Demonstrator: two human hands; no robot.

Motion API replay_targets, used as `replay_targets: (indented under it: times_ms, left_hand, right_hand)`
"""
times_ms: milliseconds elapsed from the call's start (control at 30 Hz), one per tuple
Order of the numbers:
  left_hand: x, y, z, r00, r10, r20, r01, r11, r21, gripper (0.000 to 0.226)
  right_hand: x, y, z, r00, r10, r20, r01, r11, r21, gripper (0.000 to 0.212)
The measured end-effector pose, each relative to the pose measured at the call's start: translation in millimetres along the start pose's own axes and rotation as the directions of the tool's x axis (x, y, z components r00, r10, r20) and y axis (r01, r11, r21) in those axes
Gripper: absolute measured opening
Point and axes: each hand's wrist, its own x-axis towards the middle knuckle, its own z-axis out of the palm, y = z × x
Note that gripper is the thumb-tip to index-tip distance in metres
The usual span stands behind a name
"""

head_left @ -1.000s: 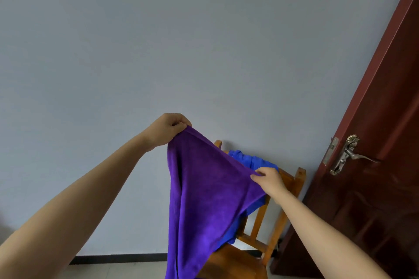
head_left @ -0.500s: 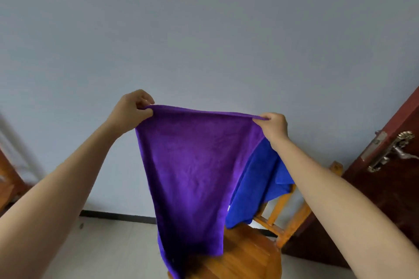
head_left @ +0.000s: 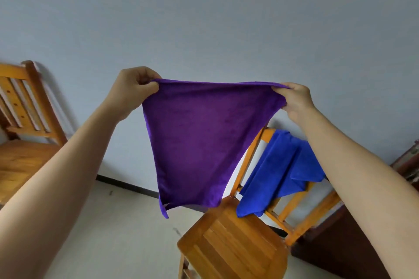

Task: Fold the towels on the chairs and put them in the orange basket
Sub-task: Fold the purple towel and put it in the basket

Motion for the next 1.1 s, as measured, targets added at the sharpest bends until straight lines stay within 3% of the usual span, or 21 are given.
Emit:
replay_targets:
  times_ms: [233,333,400,533,733,900,1000,1100]
  left_hand:
    - [-89.9,26.8,41.2,0.99,-0.131,0.058,0.14,0.971,-0.193,0.028]
    - [-141.2,22.4,80.8,0.964,-0.236,0.121,0.258,0.94,-0.222,0.027]
    - [-177.7,14.8,110.7,0.935,-0.313,0.17,0.343,0.917,-0.201,0.026]
    - [-236.7,-0.7,155.9,0.86,-0.446,0.248,0.493,0.851,-0.182,0.041]
    - [-312.7,-27.1,214.8,0.769,-0.563,0.303,0.614,0.782,-0.105,0.027]
    - [-360.1,-62.5,235.1,0.676,-0.676,0.293,0.673,0.728,0.127,0.034]
    - [-375.3,-75.2,241.2,0.621,-0.734,0.273,0.725,0.671,0.155,0.034]
    - [-378.9,-83.5,243.4,0.611,-0.761,0.218,0.756,0.642,0.127,0.032]
  right_hand:
    - [-41.9,18.3,-78.7,0.967,0.076,0.243,-0.111,0.985,0.13,0.016]
    - [-65.1,47.1,-122.4,0.937,0.152,0.313,-0.189,0.978,0.091,0.023]
    - [-83.5,72.2,-151.4,0.919,0.22,0.327,-0.248,0.968,0.046,0.017]
    - [-114.9,117.2,-197.7,0.885,0.35,0.307,-0.366,0.931,-0.005,0.011]
    - [-162.9,183.1,-243.4,0.838,0.5,0.218,-0.481,0.866,-0.139,0.009]
    - [-200.7,241.1,-257.5,0.769,0.622,0.147,-0.582,0.776,-0.242,0.012]
    - [-217.1,263.2,-253.9,0.742,0.662,0.105,-0.624,0.74,-0.251,0.015]
    - [-223.3,277.4,-245.7,0.73,0.681,0.055,-0.657,0.721,-0.219,0.019]
